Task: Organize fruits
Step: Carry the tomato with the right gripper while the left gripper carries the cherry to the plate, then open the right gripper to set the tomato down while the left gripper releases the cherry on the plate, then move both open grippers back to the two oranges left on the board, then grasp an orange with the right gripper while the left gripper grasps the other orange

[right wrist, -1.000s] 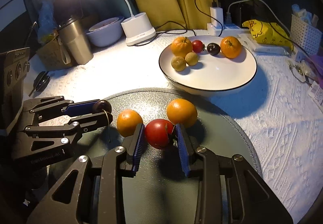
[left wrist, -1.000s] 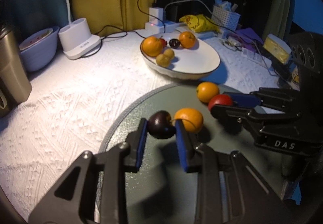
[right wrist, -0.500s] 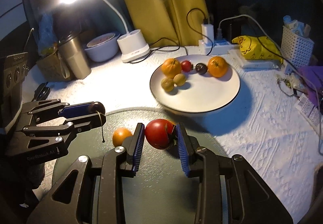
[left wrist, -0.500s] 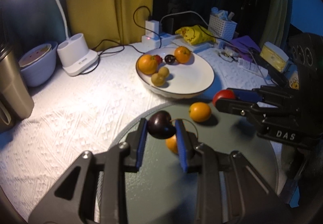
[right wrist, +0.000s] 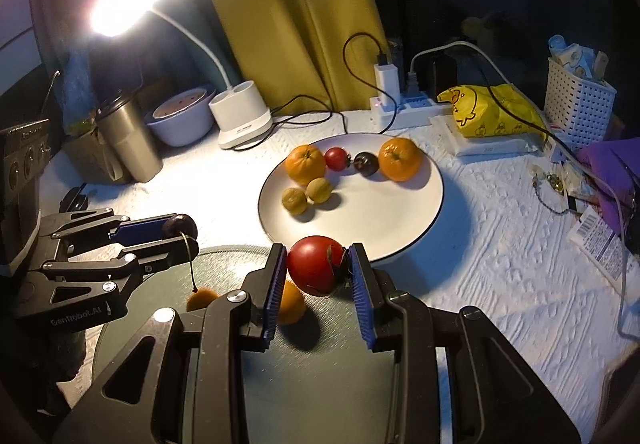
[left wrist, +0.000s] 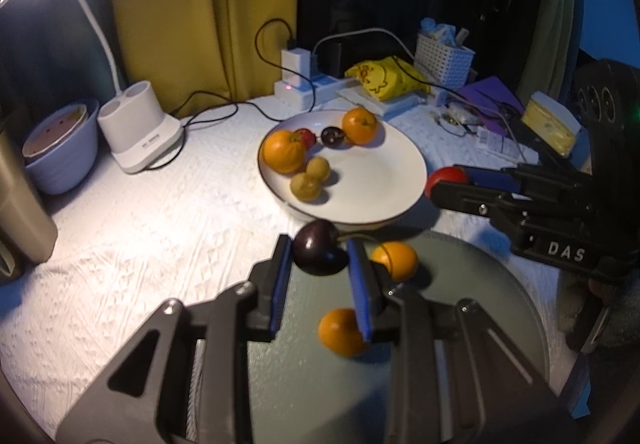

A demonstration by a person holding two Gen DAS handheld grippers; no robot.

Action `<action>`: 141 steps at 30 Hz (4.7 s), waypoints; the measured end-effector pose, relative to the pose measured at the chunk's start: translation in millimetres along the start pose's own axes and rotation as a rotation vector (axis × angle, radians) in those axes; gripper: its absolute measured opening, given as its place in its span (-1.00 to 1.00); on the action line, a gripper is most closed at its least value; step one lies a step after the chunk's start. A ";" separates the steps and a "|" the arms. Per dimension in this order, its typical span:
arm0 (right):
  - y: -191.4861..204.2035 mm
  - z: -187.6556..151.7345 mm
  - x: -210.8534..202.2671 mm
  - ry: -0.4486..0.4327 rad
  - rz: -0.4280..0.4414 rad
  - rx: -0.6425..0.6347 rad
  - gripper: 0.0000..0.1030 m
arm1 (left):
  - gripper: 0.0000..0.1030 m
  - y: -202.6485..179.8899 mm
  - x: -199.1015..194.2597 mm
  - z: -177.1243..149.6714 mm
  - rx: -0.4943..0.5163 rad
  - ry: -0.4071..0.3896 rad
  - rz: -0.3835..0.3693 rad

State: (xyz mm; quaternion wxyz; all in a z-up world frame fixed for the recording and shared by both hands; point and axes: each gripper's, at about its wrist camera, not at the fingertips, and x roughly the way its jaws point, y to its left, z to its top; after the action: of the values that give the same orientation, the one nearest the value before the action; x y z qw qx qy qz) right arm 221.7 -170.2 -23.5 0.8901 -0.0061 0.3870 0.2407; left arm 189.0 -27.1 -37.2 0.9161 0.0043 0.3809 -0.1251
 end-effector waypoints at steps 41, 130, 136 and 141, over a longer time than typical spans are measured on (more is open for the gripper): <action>-74.4 43.5 73.8 0.012 -0.050 0.022 -0.34 | -0.44 -11.0 110.5 73.7 0.012 0.043 -0.091; 32.5 -31.3 36.5 0.121 -0.022 -0.013 -0.19 | -0.15 5.8 5.2 -52.0 -0.159 0.070 -0.084; 31.3 -31.6 45.1 0.139 -0.008 -0.015 -0.19 | -0.14 -0.6 12.7 -52.1 -0.142 0.092 -0.100; 30.8 -33.0 49.2 0.149 -0.002 -0.020 -0.19 | -0.15 -4.9 17.8 -53.3 -0.128 0.109 -0.104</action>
State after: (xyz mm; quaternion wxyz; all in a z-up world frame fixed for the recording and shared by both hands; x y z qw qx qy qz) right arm 214.4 -128.7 -75.3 0.8589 -0.0333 0.4499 0.2425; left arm 162.8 -30.4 -87.0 0.8848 -0.0675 0.4369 -0.1476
